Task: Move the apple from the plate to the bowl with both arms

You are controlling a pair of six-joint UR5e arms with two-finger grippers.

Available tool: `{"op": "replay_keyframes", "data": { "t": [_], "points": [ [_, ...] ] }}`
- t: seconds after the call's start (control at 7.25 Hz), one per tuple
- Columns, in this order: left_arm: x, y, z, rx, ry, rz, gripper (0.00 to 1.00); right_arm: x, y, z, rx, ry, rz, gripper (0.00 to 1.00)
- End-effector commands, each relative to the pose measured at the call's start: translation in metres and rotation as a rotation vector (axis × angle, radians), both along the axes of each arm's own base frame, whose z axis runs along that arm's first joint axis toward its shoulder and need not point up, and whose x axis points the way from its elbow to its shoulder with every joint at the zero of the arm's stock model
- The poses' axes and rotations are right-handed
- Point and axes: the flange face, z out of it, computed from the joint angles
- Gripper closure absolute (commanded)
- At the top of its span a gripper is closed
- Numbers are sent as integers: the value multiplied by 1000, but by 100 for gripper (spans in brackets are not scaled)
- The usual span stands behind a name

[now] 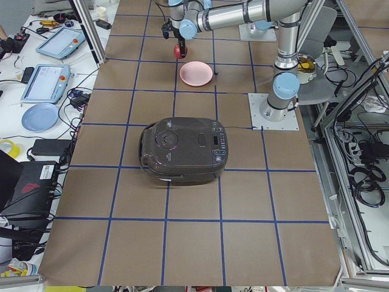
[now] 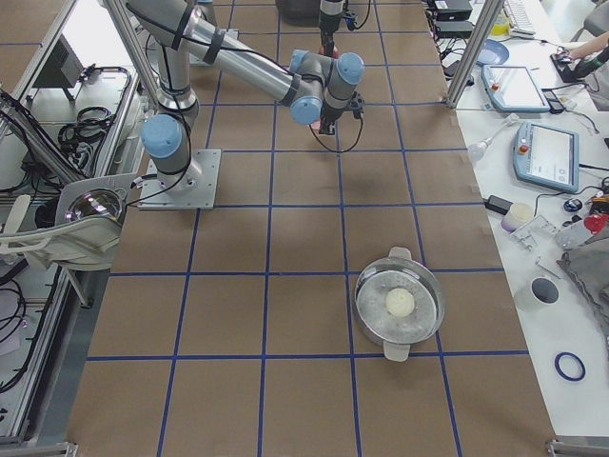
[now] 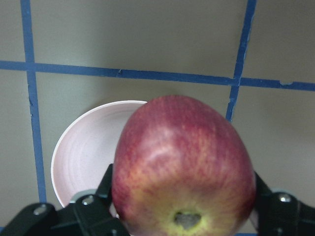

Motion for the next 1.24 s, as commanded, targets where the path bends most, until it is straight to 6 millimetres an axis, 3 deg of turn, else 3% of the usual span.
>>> {"op": "replay_keyframes", "data": {
  "t": [0.0, 0.14, 0.28, 0.41, 0.55, 0.69, 0.83, 1.1],
  "points": [
    [-1, 0, -2, 4, -2, -2, 88, 18, 14, -30, -5, 9, -11, 100],
    [-1, 0, -2, 4, -2, -2, 88, 19, 17, -32, 1, 13, -28, 100],
    [-2, 0, -4, 8, -1, 8, 88, 19, 17, -32, 6, 18, -49, 61],
    [-4, -1, -5, 11, 1, 59, 88, 18, 18, -29, 3, 32, -54, 1],
    [-12, 2, -6, 5, 1, 93, 88, 16, 16, -23, -2, 40, -68, 0],
    [-28, 8, -4, -4, 3, 148, 88, 8, 4, 6, -67, 44, -87, 0],
    [-52, 10, -2, -47, 22, 207, 88, -8, -16, 53, -145, 114, -99, 0],
    [-100, 11, -3, -60, 34, 266, 88, -47, -36, 141, -137, 161, -139, 0]
  ]
}}
